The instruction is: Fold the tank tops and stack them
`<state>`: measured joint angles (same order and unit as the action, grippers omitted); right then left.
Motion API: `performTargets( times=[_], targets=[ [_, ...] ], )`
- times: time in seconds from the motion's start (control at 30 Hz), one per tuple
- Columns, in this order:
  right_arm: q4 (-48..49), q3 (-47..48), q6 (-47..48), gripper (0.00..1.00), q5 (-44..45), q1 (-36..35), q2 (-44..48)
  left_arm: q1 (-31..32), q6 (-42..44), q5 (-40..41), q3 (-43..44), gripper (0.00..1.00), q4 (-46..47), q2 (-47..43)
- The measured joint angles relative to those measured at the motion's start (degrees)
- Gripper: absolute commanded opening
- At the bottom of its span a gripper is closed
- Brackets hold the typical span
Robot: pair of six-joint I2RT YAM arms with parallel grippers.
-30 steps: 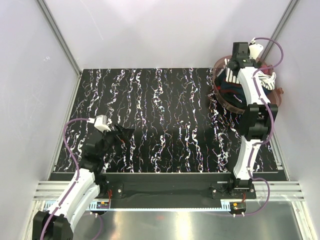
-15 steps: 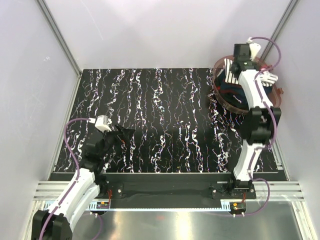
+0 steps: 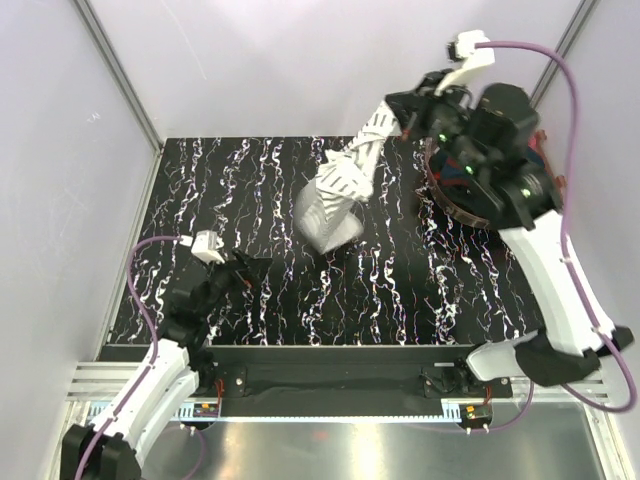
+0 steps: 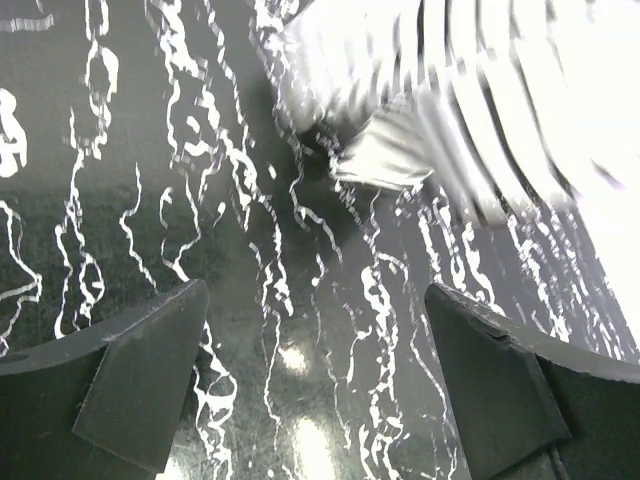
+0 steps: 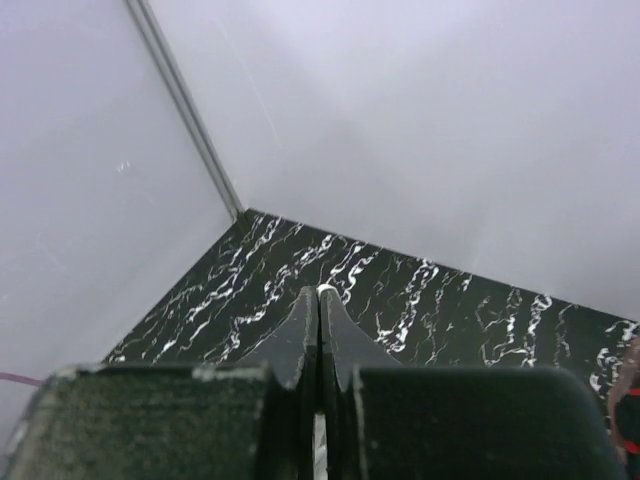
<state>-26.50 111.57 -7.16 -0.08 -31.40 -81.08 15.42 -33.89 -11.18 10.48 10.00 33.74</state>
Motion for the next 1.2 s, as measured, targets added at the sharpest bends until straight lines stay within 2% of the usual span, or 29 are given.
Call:
performTargets(
  times=[0.07, 0.13, 0.17, 0.2, 0.23, 0.3, 0.37, 0.4, 0.5, 0.53, 0.63, 0.73, 1.03, 1.2],
  targets=[
    [0.17, -1.62, -0.37, 0.04, 0.87, 0.63, 3.08, 0.11, 0.11, 0.50, -0.02, 0.97, -0.20, -2.10],
    [0.04, -2.89, -0.79, 0.22, 2.75, 0.66, 4.13, 0.17, 0.46, 1.05, -0.02, 0.97, -0.22, -4.72],
    [-0.09, -3.63, -1.01, 0.37, 3.72, 0.66, 4.15, 0.20, 0.61, 1.33, -0.02, 0.97, -0.33, -6.03],
    [-0.13, -4.70, -1.42, 0.80, 4.46, 0.66, 3.93, 0.26, 0.70, 1.55, -0.02, 0.97, -0.46, -7.10],
    [-0.35, -5.79, -1.81, 0.87, 5.20, 0.66, 3.65, 0.28, 0.87, 1.73, -0.02, 0.97, -0.48, -7.96],
    [-0.46, -9.99, -3.30, 0.93, 7.96, 0.72, 2.34, 0.33, 0.94, 2.19, -0.02, 0.97, -0.48, -8.68],
    [-1.05, -15.12, -4.46, 0.91, 9.64, 0.72, 0.39, 0.33, 1.05, 2.56, -0.02, 0.97, -0.66, -8.20],
    [-1.81, -18.16, -5.18, 0.84, 10.05, 0.72, -0.46, 0.33, 1.07, 2.84, -0.02, 0.97, -0.85, -7.61],
    [-4.02, -26.60, -7.15, 0.72, 9.55, 0.72, -2.01, 0.33, 1.09, 3.58, -0.02, 0.96, -1.40, -4.87],
    [-5.22, -28.70, -7.67, 0.64, 9.27, 0.72, -2.34, 0.33, 1.09, 3.80, 0.00, 0.96, -1.64, -3.65],
    [-7.48, -32.74, -9.38, 0.55, 8.33, 0.72, -2.89, 0.39, 1.05, 4.31, 0.46, 0.96, -3.04, -0.17],
    [-7.32, -36.15, -11.02, 0.53, 6.43, 0.72, -3.10, 0.50, 1.07, 5.22, 1.07, 0.96, -4.57, 1.92],
    [-3.26, -55.34, -17.81, 0.59, -5.38, 0.66, -2.75, 0.61, 1.07, 7.28, 1.51, 0.95, -6.12, 0.48],
    [-0.13, -59.67, -20.63, 0.59, -10.32, -1.07, -2.73, 0.70, 1.05, 7.65, 1.53, 0.94, -6.62, 0.61]
  ],
)
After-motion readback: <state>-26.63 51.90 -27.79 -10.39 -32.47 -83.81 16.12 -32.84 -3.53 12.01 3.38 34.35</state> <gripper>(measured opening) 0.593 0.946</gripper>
